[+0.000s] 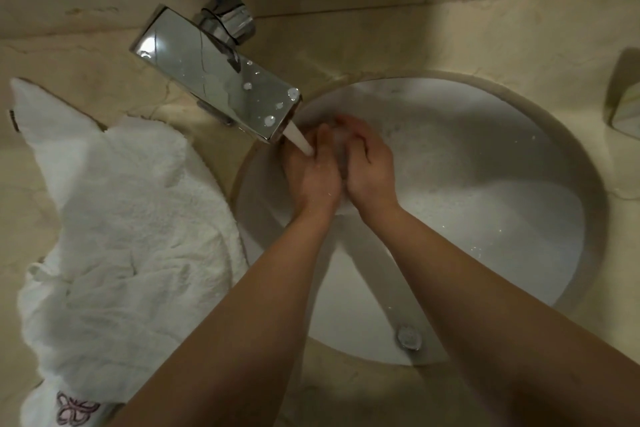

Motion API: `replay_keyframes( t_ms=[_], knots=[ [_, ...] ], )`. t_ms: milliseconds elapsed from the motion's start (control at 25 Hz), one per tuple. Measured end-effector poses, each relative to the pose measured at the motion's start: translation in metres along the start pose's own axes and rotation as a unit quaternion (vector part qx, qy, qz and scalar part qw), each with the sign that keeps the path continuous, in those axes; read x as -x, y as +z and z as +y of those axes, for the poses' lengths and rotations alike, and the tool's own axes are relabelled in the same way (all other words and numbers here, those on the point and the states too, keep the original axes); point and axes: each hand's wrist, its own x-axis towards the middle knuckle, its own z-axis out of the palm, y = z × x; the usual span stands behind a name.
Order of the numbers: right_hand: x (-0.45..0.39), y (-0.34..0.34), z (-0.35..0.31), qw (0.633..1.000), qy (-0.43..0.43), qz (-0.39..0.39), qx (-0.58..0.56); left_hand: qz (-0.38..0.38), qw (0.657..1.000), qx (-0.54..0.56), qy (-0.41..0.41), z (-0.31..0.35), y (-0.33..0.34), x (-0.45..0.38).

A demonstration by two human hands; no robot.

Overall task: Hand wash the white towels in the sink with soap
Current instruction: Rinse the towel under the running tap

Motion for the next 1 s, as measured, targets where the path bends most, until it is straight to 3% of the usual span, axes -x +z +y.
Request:
replay_keyframes(
  t_ms=[160,360,520,600,680,760,920,1000],
  knots=[
    [0.013,0.014,0.007,0.999,-0.015,0.013,0.044,-0.039,0.997,0.062,-0.015,-0.037,-0.003,0.0],
    [0.006,0.017,0.026,0.992,0.055,0.003,0.115,-0.073,0.994,-0.048,0.066,-0.057,0.006,-0.006],
    [-0.007,0.012,0.033,0.991,0.044,0.012,0.125,-0.135,0.99,-0.026,-0.024,-0.053,0.015,-0.008],
    [-0.013,0.012,0.033,0.992,0.046,0.033,0.112,-0.149,0.986,-0.081,0.005,-0.056,0.021,-0.01],
    [-0.019,0.011,0.034,0.993,0.016,0.032,0.116,-0.059,0.99,-0.076,0.104,-0.058,0.026,-0.012],
    [-0.024,0.009,0.035,0.988,0.002,0.016,0.151,0.007,0.987,-0.057,0.149,-0.056,0.03,-0.017],
    [-0.035,0.009,0.041,0.981,0.037,0.026,0.19,0.027,0.966,-0.182,0.183,-0.054,0.035,-0.018],
    [-0.037,0.009,0.039,0.975,0.003,0.035,0.221,0.078,0.954,-0.161,0.239,-0.05,0.037,-0.021]
  ],
)
